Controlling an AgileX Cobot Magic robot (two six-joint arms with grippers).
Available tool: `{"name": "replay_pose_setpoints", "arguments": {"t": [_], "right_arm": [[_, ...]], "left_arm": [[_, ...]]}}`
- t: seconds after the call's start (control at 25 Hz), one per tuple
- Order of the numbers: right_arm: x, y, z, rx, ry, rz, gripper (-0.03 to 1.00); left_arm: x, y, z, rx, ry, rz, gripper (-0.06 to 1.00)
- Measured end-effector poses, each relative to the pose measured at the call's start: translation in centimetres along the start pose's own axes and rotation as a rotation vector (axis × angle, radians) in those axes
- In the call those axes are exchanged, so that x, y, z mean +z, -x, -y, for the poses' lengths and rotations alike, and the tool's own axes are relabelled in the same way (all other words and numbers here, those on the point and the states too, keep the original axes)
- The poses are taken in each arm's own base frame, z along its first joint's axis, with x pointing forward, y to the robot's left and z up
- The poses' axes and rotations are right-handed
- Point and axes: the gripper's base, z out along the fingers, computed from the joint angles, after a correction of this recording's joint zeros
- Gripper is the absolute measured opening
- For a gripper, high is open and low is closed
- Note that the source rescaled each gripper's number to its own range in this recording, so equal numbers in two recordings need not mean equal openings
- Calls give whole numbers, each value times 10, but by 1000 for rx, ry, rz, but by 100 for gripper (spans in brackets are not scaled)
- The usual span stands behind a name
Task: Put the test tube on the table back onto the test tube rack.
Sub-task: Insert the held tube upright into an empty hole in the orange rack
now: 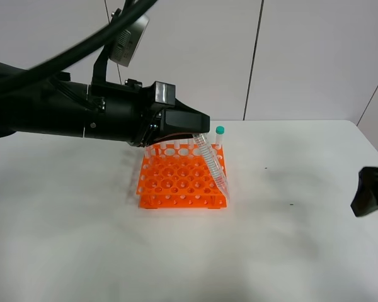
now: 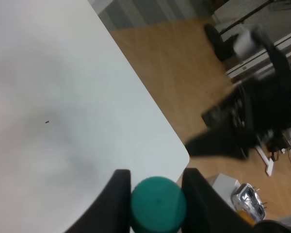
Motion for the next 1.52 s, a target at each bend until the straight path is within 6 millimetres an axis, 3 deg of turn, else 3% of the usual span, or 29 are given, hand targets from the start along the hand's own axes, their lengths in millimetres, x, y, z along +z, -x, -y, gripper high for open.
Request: {"name": "replay_pose_setpoints", "arguments": {"t": [0.12,0.16,0.44,0.72,0.96,1.28,1.52], "right_arm": [[4,-36,-2,0,0,7,100],[5,-58,-4,-1,-4,59,100],[5,-114,-8,0,-16,380,100],[-14,-144,-12,-9,-26,634,100],[-21,-158,-13,-24,-26,732,100],[-29,-191,-16,-67,-11,949,100],[-29,-194,-16,-68,-12,964,100]], "left_arm": [[0,0,0,0,0,0,0],[0,0,0,0,0,0,0],[0,0,0,0,0,0,0],[0,0,0,0,-2,-1,0],[0,0,0,0,-2,-1,0],[0,0,0,0,-2,-1,0],[0,0,0,0,-2,-1,0]]}}
